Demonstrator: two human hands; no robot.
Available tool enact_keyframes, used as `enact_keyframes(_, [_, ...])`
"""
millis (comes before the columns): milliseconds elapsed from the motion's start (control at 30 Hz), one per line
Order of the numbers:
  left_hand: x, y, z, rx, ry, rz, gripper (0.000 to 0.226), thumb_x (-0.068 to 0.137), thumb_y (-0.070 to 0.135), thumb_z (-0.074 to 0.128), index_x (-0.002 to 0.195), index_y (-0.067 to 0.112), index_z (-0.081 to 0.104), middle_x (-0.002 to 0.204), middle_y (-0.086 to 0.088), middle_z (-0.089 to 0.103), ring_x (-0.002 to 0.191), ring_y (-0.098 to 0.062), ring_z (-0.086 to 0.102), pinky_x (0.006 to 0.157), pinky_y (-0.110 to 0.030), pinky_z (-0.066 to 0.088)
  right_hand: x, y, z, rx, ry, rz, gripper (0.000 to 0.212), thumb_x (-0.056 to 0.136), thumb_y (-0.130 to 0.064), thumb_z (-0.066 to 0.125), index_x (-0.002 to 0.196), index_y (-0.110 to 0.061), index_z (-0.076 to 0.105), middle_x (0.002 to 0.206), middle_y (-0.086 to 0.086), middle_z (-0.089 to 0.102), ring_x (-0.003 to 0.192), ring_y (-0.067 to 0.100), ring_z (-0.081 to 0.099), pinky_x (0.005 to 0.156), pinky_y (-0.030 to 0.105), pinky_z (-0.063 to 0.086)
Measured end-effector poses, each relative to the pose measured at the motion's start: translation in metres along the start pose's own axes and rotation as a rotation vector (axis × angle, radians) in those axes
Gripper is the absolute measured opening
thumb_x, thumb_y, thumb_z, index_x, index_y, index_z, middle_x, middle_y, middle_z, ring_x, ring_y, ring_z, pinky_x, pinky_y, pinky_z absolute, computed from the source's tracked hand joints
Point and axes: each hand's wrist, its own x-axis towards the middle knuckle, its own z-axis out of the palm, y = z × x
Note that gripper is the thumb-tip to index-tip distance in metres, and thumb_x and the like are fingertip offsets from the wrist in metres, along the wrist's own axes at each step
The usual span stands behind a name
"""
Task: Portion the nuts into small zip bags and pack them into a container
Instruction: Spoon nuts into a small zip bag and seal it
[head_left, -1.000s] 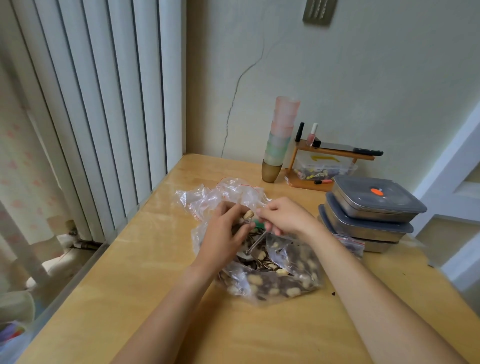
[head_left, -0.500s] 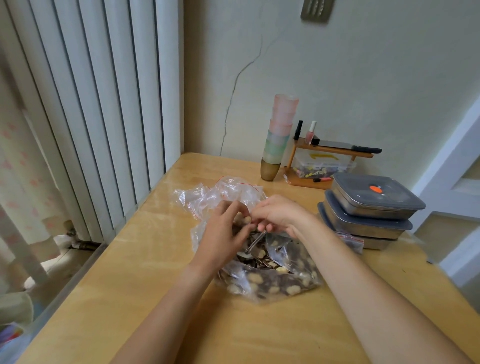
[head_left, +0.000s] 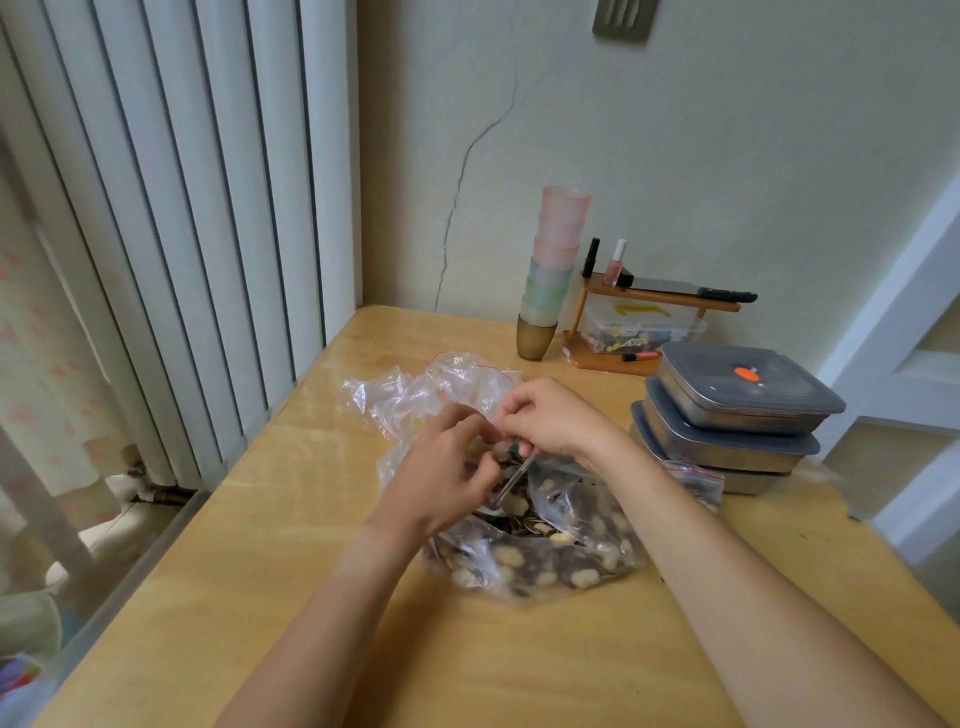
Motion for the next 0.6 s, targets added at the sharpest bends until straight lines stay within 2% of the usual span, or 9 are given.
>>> enact_keyframes(67, [0.002, -0.004, 0.0, -0.009, 0.033, -0.018, 0.021, 0.093, 0.022, 0.06, 0.111, 0.017, 0.069, 0.114, 0.003, 0.057, 0.093, -0.012, 0.061, 0.086, -0.031, 0.052, -0.001, 0.0, -0.001, 0.008, 0.007, -0.065, 0.016, 0.095, -0.008, 0.059, 0.094, -0.018, 0.071, 0.087, 0.015, 0.077, 0.065, 0.011, 0.066, 0.066, 0.029, 0.054])
enact_keyframes(167, [0.005, -0.008, 0.0, -0.035, 0.079, -0.044, 0.024, 0.097, 0.026, 0.064, 0.117, 0.013, 0.069, 0.114, 0.001, 0.057, 0.09, -0.012, 0.065, 0.086, -0.033, 0.057, -0.002, -0.003, -0.006, -0.035, -0.002, -0.161, 0.022, 0.095, -0.009, 0.055, 0.095, -0.028, 0.066, 0.084, 0.005, 0.074, 0.067, 0.005, 0.066, 0.072, 0.03, 0.055])
enact_keyframes(233, [0.006, -0.01, -0.001, -0.029, 0.093, -0.067, 0.026, 0.096, 0.031, 0.068, 0.116, 0.014, 0.07, 0.113, 0.002, 0.058, 0.087, -0.011, 0.066, 0.084, -0.029, 0.058, -0.004, -0.004, -0.01, -0.11, -0.039, -0.201, 0.022, 0.093, -0.009, 0.058, 0.094, -0.029, 0.067, 0.088, -0.003, 0.073, 0.074, 0.006, 0.067, 0.074, 0.027, 0.054])
enact_keyframes(333, [0.005, -0.009, -0.002, -0.038, 0.102, -0.093, 0.029, 0.093, 0.037, 0.07, 0.111, 0.014, 0.07, 0.11, 0.002, 0.06, 0.085, -0.006, 0.066, 0.079, -0.017, 0.055, -0.003, -0.003, -0.011, -0.266, -0.043, -0.249, 0.012, 0.09, -0.012, 0.071, 0.095, -0.023, 0.073, 0.096, -0.005, 0.073, 0.086, 0.011, 0.067, 0.074, 0.021, 0.05])
enact_keyframes(400, [0.004, -0.006, -0.002, -0.058, 0.103, -0.093, 0.024, 0.096, 0.035, 0.066, 0.106, 0.013, 0.072, 0.106, 0.002, 0.061, 0.081, -0.002, 0.065, 0.077, -0.012, 0.053, -0.002, -0.001, -0.011, -0.339, -0.021, -0.266, 0.006, 0.089, -0.016, 0.077, 0.091, -0.02, 0.076, 0.093, -0.006, 0.072, 0.084, 0.008, 0.063, 0.069, 0.015, 0.046])
enact_keyframes(433, [0.003, -0.005, -0.002, -0.05, 0.107, -0.086, 0.022, 0.098, 0.032, 0.063, 0.103, 0.013, 0.073, 0.104, 0.001, 0.061, 0.08, -0.002, 0.065, 0.076, -0.014, 0.055, 0.0, 0.001, -0.011, -0.359, -0.011, -0.266, 0.004, 0.088, -0.017, 0.078, 0.089, -0.021, 0.076, 0.091, -0.007, 0.07, 0.081, 0.006, 0.061, 0.066, 0.014, 0.043])
enact_keyframes(533, [0.002, -0.007, -0.003, 0.096, 0.109, -0.081, 0.017, 0.098, 0.032, 0.058, 0.098, 0.022, 0.072, 0.097, 0.007, 0.062, 0.078, -0.009, 0.065, 0.072, -0.034, 0.057, 0.002, 0.007, -0.012, -0.365, 0.009, -0.244, 0.01, 0.089, -0.017, 0.077, 0.084, -0.024, 0.072, 0.09, -0.006, 0.068, 0.079, 0.006, 0.059, 0.063, 0.015, 0.039])
enact_keyframes(600, [0.002, -0.009, -0.006, 0.209, 0.113, -0.099, 0.014, 0.097, 0.035, 0.057, 0.095, 0.027, 0.068, 0.094, 0.011, 0.061, 0.081, -0.011, 0.065, 0.068, -0.038, 0.055, 0.001, 0.009, -0.012, -0.352, 0.008, -0.234, 0.011, 0.089, -0.016, 0.077, 0.084, -0.023, 0.071, 0.091, -0.006, 0.07, 0.08, 0.006, 0.061, 0.064, 0.015, 0.041])
